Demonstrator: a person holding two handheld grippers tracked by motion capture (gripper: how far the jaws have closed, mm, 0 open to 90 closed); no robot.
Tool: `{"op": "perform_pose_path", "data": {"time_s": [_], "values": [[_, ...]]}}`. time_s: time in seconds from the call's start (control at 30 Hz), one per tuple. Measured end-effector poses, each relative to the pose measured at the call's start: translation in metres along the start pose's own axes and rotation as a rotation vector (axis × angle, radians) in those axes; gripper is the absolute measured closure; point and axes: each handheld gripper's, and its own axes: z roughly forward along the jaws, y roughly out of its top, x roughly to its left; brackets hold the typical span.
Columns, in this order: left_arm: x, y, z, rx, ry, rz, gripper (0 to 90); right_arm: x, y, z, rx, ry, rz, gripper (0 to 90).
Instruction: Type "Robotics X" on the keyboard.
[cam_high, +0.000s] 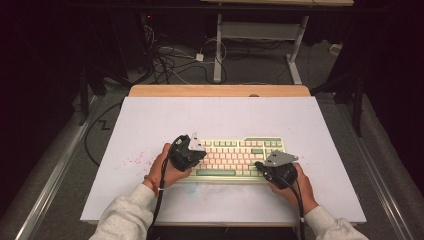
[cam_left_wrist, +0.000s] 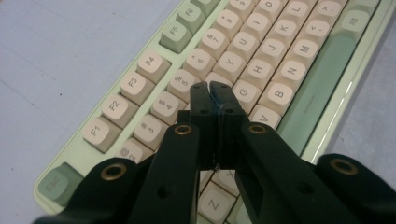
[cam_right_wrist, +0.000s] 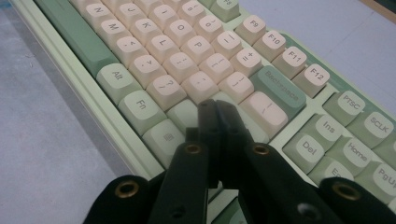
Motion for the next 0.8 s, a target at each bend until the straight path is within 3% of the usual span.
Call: {"op": "perform_pose_path", "data": {"time_s": [0.4,0.8], "values": [[0.005,0.006,0.018,0.039,0.017,-0.015,85.0,0.000,0.000,0.000,0.000,-0.002,-0.005,90.0],[0.004,0.007,0.023,0.059,0.016,-0.008,87.2,0.000,0.000,0.000,0.000,0.001,-0.007,90.0]]}}
